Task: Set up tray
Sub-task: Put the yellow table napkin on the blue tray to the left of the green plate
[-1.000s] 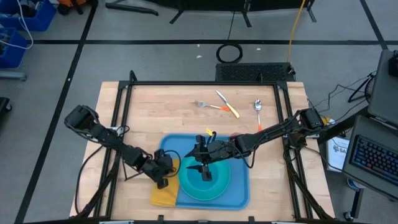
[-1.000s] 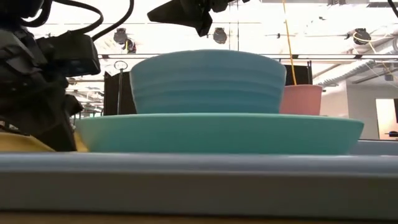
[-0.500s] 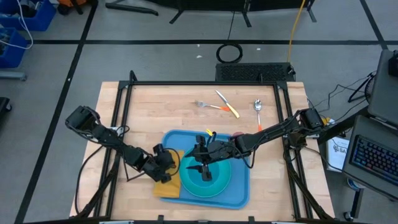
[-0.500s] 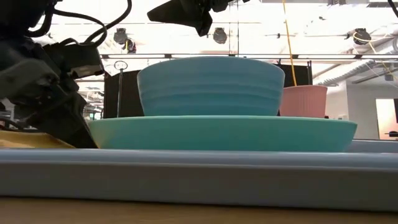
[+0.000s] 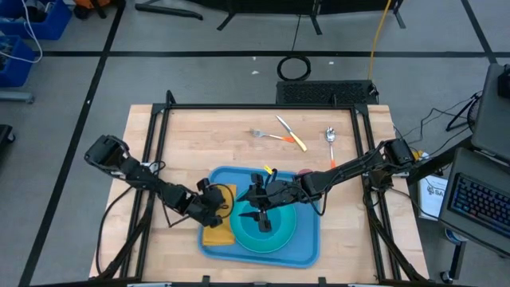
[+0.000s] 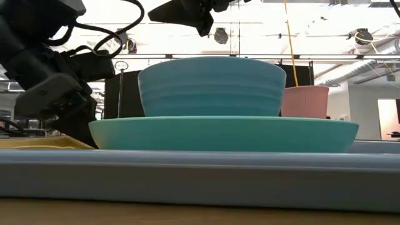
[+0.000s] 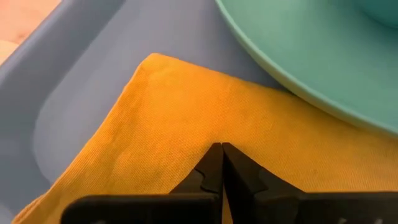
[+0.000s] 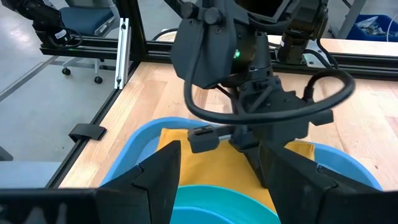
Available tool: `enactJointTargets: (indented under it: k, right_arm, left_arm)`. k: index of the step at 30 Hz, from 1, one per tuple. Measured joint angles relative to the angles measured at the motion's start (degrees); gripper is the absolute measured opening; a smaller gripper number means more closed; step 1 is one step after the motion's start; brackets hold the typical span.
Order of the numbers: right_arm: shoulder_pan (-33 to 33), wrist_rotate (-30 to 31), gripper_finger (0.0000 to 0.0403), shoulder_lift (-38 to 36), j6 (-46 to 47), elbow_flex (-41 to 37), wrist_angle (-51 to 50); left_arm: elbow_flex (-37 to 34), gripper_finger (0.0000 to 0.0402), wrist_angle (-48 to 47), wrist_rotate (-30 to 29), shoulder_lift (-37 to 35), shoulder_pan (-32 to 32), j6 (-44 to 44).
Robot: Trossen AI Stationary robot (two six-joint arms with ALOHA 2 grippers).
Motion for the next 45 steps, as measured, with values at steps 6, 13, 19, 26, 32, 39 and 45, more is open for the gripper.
enactJointTargets:
  k: [6,13,19,26,32,39,45]
  right_arm:
    - [0.0,0.0,0.0208,0.0,0.0,0.0,0.0]
    - [0.0,0.0,0.0208,0.0,0.0,0.0,0.0]
    - [0.0,0.0,0.0208,0.0,0.0,0.0,0.0]
    - [0.2,0.0,0.0208,0.0,-0.1,0.0,0.0]
    - [1.0,0.1,0.0208,-1.1,-0.6,0.0,-1.3]
    - [4.7,11.5,0.0208,-5.3,-1.5,0.0,-8.1]
    - [9.0,20.3,0.0208,-7.8,-0.2,0.0,-13.5]
  left_arm:
    - [0.0,0.0005,1.7,0.7,0.0,1.5,4.7]
    - [0.0,0.0020,3.0,1.3,0.0,3.0,10.9]
    - [0.1,0.0005,3.0,1.7,0.0,4.0,13.7]
    - [0.1,0.0025,3.1,3.4,-0.1,4.4,14.6]
    - [0.1,0.0006,3.2,3.4,-0.1,2.7,14.0]
    - [0.1,0.0021,2.4,-2.4,-3.3,-0.5,12.9]
    - [0.1,0.0053,-0.7,-4.4,-9.1,-1.9,13.0]
